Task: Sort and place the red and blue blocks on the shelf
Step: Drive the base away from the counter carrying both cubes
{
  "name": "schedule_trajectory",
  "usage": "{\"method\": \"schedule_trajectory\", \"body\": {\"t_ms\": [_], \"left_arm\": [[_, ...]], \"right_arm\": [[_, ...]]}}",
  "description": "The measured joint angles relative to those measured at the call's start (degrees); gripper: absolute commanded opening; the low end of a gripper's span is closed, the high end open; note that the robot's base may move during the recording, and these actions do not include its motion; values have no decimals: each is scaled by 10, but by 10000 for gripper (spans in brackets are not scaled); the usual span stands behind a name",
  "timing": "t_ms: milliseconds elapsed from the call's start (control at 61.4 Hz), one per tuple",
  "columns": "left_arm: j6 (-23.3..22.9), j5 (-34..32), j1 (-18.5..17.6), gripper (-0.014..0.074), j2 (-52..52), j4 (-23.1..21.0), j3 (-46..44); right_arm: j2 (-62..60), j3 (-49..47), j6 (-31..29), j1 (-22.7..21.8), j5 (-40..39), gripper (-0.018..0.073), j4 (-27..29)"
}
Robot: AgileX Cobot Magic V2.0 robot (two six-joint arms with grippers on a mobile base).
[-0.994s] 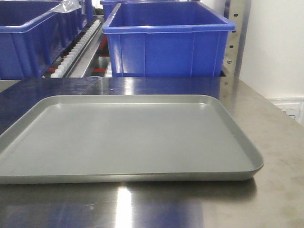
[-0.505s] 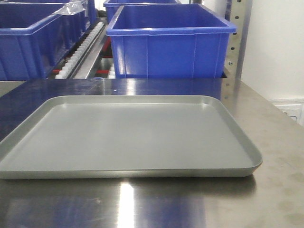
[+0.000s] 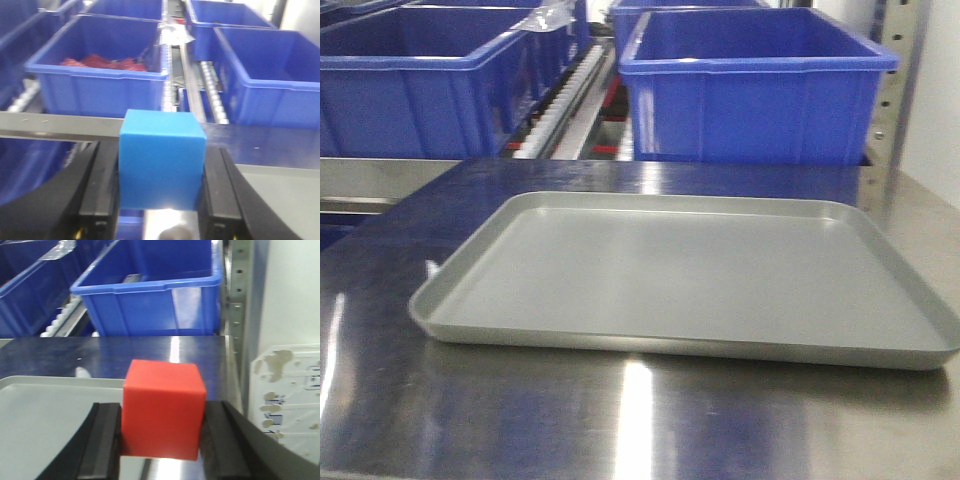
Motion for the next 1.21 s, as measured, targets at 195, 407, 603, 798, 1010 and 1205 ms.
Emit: {"method": "schedule_trajectory", "body": {"t_ms": [195, 407, 603, 798, 1010, 1205], "left_arm": [[0, 0, 0, 122, 0, 0, 0], [0, 0, 0, 122, 0, 0, 0], [0, 0, 0, 122, 0, 0, 0], [0, 0, 0, 122, 0, 0, 0], [0, 0, 0, 122, 0, 0, 0], [0, 0, 0, 122, 0, 0, 0]], "right_arm": [[0, 0, 0, 0, 0, 91, 0], [0, 0, 0, 0, 0, 91, 0], [0, 0, 0, 0, 0, 91, 0], [0, 0, 0, 0, 0, 91, 0], [0, 0, 0, 0, 0, 91, 0], [0, 0, 0, 0, 0, 91, 0]]}}
